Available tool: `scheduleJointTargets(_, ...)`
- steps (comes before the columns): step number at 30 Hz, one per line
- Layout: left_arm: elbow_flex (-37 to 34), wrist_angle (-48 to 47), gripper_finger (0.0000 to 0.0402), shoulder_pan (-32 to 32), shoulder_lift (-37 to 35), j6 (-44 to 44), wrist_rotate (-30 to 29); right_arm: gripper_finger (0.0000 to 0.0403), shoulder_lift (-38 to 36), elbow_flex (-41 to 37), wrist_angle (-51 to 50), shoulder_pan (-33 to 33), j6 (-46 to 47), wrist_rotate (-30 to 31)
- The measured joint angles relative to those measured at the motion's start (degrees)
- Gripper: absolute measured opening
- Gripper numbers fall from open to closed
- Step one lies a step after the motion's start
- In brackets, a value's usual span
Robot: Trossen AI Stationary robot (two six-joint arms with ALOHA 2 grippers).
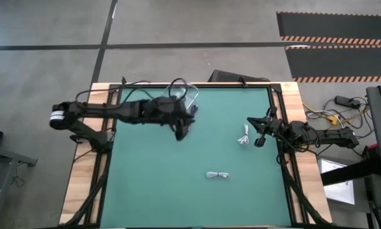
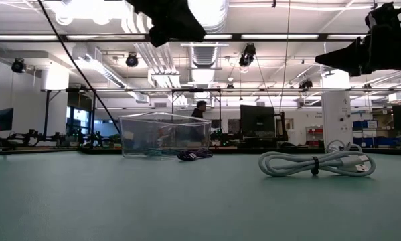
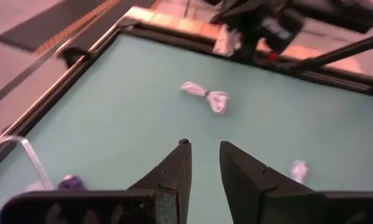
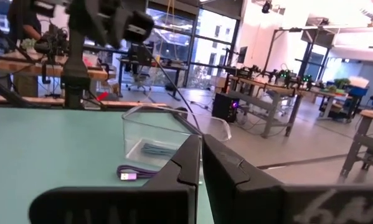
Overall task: Pick and place USB-C Cables
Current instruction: Put the white USB cable into the transparent bin
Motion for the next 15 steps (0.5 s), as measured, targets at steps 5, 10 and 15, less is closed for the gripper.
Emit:
scheduleJointTargets(5, -7.6, 10.4, 0.0067, -2.2, -3.5, 0.6, 0.0, 0.0009, 0.0, 0.0, 0.5, 0.0, 3.1, 0.0)
scheduleJointTargets(10, -14.2, 18.7, 0.0067, -2.7, -5.1, 0.6, 0.0, 0.0009, 0.2, 0.0, 0.2, 0.0, 10.3, 0.0)
scheduleJointTargets(15, -19.5, 25.8, 0.0067, -2.6, -5.6, 0.7, 0.0, 0.0009, 0.2, 0.0, 0.4, 0.0, 18.3, 0.0)
